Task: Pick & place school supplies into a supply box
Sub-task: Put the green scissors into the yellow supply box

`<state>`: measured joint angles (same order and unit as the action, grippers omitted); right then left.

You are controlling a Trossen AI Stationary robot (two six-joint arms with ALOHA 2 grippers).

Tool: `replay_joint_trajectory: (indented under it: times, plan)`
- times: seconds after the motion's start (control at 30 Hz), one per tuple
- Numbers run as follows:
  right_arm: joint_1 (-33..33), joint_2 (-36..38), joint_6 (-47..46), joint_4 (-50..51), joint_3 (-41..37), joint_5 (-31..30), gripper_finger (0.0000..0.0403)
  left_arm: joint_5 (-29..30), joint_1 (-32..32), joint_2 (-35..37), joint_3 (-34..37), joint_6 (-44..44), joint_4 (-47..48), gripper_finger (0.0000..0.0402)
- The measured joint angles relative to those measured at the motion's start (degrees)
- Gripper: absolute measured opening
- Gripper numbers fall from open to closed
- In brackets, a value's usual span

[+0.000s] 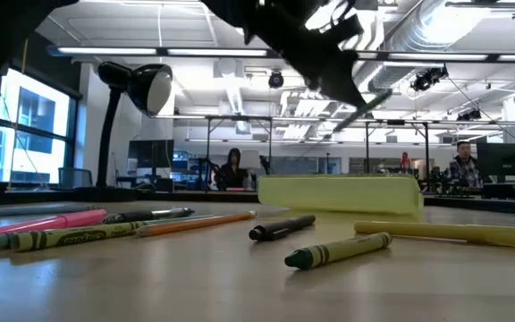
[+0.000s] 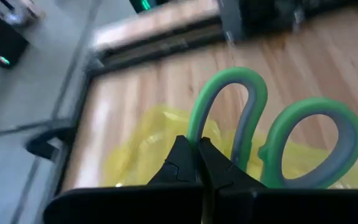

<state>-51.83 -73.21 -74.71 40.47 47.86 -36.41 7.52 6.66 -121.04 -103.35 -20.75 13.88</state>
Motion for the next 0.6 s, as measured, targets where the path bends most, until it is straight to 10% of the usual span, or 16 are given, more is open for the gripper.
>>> replay_joint_trajectory:
  times: [0.6]
  plan:
    - [-1.6, -0.1, 1.5, 0.4, 0.1, -0.9, 0.0073, 3.2, 0.1, -5.0, 0.0, 2.4, 8.7, 0.0014]
